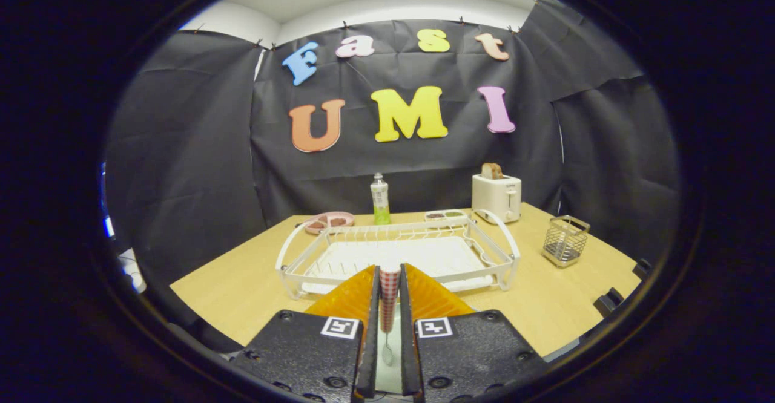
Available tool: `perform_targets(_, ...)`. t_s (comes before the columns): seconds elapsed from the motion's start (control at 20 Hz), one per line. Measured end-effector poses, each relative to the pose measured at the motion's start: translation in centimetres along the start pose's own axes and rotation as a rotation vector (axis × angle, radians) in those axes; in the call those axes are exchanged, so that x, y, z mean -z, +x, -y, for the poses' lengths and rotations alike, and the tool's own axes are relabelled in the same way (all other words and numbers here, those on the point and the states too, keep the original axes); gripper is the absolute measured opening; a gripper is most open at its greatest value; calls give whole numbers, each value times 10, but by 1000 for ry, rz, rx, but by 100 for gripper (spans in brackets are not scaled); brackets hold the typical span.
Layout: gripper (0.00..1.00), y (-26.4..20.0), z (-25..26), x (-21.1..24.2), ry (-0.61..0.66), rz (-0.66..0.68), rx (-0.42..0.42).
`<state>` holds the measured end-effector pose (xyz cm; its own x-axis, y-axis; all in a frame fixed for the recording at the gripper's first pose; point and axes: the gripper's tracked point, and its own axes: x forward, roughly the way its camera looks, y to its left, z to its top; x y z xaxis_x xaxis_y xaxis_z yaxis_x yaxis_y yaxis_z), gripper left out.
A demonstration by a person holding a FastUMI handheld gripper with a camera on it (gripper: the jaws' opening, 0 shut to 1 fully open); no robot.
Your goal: Take the plate from the dish rack, then take the spoon from the basket and place it into the plate.
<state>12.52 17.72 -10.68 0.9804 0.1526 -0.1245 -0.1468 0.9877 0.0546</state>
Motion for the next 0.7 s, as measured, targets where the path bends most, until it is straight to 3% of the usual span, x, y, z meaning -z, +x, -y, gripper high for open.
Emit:
perform_targets(0.05,22,4,9,-3,-6,2,18)
perform_targets(0.15,32,-1,23,-15,-4,18,36)
perform_targets(0.2,44,-5,25,-18,-5,19,29)
perform_targets(0.55,95,-38,51,-46,-124,70,110)
perform_targets(0.6,100,-44,51,-49,-128,72,111)
perform_targets(0.7,100,-59,52,-55,-130,83,106)
